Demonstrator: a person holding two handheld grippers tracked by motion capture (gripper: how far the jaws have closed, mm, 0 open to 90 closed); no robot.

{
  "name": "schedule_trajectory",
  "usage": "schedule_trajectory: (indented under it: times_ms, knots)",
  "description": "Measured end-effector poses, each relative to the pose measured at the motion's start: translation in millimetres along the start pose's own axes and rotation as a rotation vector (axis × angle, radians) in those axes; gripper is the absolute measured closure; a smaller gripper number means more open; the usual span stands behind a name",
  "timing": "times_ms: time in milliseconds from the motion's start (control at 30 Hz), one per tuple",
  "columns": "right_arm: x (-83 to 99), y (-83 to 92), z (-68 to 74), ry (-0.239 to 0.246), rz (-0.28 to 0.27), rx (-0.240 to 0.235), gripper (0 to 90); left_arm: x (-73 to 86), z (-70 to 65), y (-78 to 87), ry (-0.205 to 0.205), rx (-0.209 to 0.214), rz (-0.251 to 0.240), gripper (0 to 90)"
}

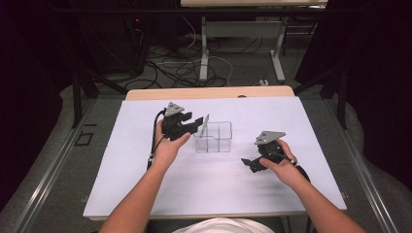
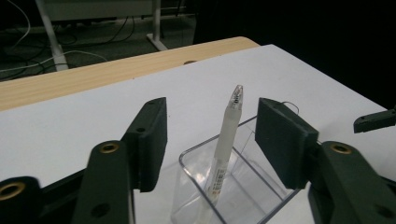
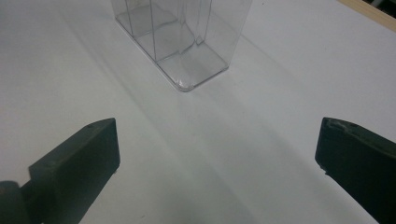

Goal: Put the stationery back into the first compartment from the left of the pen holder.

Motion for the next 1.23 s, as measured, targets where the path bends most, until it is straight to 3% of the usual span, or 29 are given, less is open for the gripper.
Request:
schedule_trajectory:
  times_ms: [133,267,400,533,633,800,933,1233]
  knots:
    - [0.6,2.2,-0.9,-0.005,0.013,-0.001,0.0,0.8,4.0,10.0,-0.015,-0.010,0.015,32.5]
    - [0.8,3.3,-1.8,-0.011,0.018,-0.001,0.0,-0.4,10.1,21.7,-0.027,-0.028,-0.005,29.1]
    - [0.5,3.3,-3.2,-0.018,0.002,0.010,0.0,1.7,17.5,33.6,-0.012,-0.062,0.006,28.2]
    - [1.2,4.9,-5.5,-0.023,0.007,0.013,0.0,7.0,22.6,42.9,0.006,-0.065,0.023,25.0]
    - [1.3,5.1,-6.8,-0.025,-0.004,0.017,0.0,12.7,26.8,49.0,0.009,-0.064,0.055,20.1]
    - [2.7,6.8,-9.0,-0.046,0.001,0.023,0.0,24.9,37.3,57.5,0.011,-0.075,0.060,14.3]
    - [4.3,7.3,-11.0,-0.059,0.001,0.034,0.0,41.6,48.7,60.9,0.029,-0.087,0.092,4.2]
    - [8.8,7.5,-15.8,-0.085,0.004,0.043,0.0,64.3,75.5,69.0,0.087,-0.135,0.112,0.3]
Point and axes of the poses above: each handheld gripper's, and its own axes: y roughly backward along the jaws, x roughly out of its underside, z roughly to its left, the point moved 6 cm from there along -y, roughly forward along the jaws, and after that the axes turned 10 degrees about -x, right-handed, at the moved point
